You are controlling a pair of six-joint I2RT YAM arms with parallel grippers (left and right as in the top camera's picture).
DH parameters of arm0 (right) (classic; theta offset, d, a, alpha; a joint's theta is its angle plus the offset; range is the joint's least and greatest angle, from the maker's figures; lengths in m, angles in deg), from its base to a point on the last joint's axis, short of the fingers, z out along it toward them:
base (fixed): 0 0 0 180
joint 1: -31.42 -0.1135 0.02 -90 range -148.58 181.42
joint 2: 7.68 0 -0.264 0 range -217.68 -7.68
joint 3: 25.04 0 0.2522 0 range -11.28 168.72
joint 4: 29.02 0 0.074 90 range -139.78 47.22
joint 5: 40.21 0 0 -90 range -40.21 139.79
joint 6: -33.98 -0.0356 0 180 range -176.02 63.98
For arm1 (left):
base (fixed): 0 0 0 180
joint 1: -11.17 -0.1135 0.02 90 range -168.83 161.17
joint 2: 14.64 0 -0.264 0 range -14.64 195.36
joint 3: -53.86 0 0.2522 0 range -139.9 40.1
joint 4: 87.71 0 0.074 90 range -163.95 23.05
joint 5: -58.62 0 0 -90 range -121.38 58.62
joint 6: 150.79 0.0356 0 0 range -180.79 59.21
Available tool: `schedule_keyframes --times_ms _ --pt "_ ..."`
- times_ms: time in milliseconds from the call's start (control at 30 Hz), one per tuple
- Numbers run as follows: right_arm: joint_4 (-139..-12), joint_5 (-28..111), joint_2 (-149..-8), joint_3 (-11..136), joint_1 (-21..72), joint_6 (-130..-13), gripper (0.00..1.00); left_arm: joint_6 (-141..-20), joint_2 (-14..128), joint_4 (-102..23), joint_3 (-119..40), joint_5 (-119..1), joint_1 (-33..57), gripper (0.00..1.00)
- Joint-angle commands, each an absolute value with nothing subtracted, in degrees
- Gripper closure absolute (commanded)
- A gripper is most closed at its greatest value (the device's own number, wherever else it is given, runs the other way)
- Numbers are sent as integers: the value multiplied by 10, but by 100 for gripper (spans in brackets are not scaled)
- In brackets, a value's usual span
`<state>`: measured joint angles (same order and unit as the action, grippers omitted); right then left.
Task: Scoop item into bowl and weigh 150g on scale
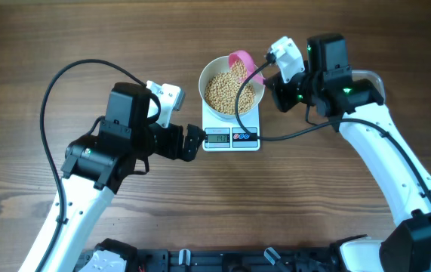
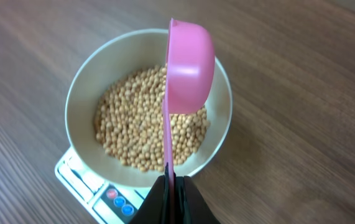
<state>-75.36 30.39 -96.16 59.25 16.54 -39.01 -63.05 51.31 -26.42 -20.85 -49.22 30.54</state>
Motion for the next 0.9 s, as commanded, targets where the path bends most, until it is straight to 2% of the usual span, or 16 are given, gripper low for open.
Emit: schedule_keyframes --times_ms 0,133,300,400,600,867 --pt "-756 322 -948 593 154 -349 96 -634 510 -266 -209 -497 302 0" --pt "-748 274 -948 593 149 -367 96 -634 510 -266 -209 -497 302 0" --pt "-749 346 -948 593 147 -368 96 -634 510 -266 -209 -497 302 0" --pt "-757 294 -948 593 147 -393 96 -634 510 -266 -209 -497 302 0" --pt "-746 315 -948 593 147 -414 96 -634 510 -266 -209 -497 302 0" --pt "-746 240 -948 593 147 -433 96 -634 510 -266 -209 -497 302 0"
